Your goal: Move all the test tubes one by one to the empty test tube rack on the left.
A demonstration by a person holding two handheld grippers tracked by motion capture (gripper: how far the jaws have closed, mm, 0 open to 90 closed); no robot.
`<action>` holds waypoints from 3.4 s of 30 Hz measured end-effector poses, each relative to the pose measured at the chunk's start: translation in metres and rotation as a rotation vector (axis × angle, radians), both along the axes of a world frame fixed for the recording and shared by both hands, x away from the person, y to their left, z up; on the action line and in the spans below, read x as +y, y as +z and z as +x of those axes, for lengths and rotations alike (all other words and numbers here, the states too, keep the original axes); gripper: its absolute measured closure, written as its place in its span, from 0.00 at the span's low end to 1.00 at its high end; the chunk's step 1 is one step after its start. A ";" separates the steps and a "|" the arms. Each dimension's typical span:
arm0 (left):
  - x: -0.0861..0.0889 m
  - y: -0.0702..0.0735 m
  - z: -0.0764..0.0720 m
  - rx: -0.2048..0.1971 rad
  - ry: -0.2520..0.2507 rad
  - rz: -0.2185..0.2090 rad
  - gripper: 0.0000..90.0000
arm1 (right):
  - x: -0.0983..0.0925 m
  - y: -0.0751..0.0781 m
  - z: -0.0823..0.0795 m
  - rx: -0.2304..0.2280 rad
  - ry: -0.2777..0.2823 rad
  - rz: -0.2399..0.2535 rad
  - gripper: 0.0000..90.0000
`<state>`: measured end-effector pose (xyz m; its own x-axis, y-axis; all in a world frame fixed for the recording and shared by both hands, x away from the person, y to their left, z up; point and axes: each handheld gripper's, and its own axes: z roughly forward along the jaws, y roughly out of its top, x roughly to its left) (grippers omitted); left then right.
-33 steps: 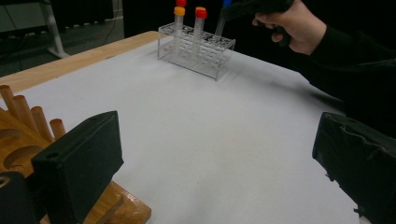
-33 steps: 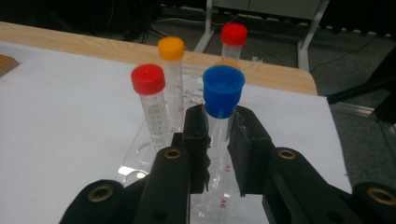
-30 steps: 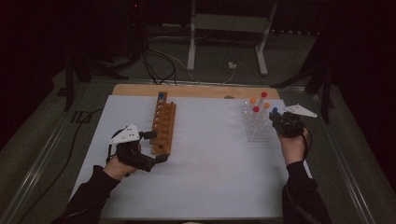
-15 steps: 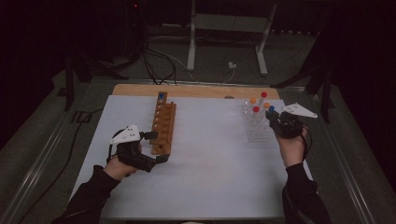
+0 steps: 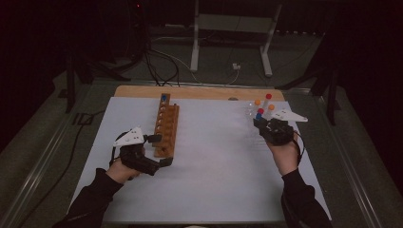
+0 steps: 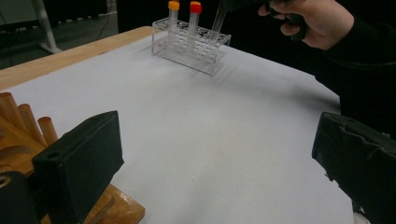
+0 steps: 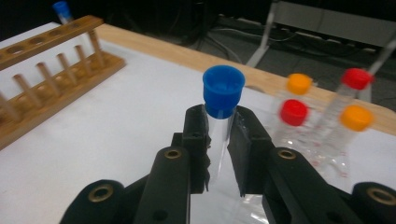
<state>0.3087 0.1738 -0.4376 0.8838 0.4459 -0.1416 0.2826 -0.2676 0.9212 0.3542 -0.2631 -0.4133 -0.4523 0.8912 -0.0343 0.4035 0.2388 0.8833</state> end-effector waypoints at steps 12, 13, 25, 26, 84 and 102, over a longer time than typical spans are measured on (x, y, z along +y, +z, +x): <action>-0.013 0.007 0.003 0.000 -0.041 0.005 0.03 | 0.035 -0.007 -0.011 0.035 0.129 -0.014 0.86; -0.014 0.008 0.004 -0.003 -0.044 0.007 0.03 | 0.038 -0.007 -0.012 0.037 0.142 -0.015 0.86; -0.033 0.023 0.013 -0.017 -0.083 0.006 0.03 | 0.071 -0.010 -0.027 0.062 0.277 -0.019 0.86; -0.035 0.025 0.014 -0.018 -0.087 0.007 0.03 | 0.073 -0.010 -0.029 0.062 0.287 -0.020 0.86; -0.120 0.028 0.031 -0.085 -0.127 0.114 0.86 | 0.104 -0.013 -0.046 0.098 0.445 0.017 0.80; -0.088 0.054 0.060 -0.128 -0.001 0.125 0.86 | 0.102 -0.012 -0.046 0.046 0.412 0.059 0.33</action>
<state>0.3688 0.0863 -0.3841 0.8913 0.4524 0.0285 0.1650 -0.3823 0.9092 0.3080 -0.1614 -0.4249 -0.7713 0.6353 0.0396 0.3239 0.3382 0.8836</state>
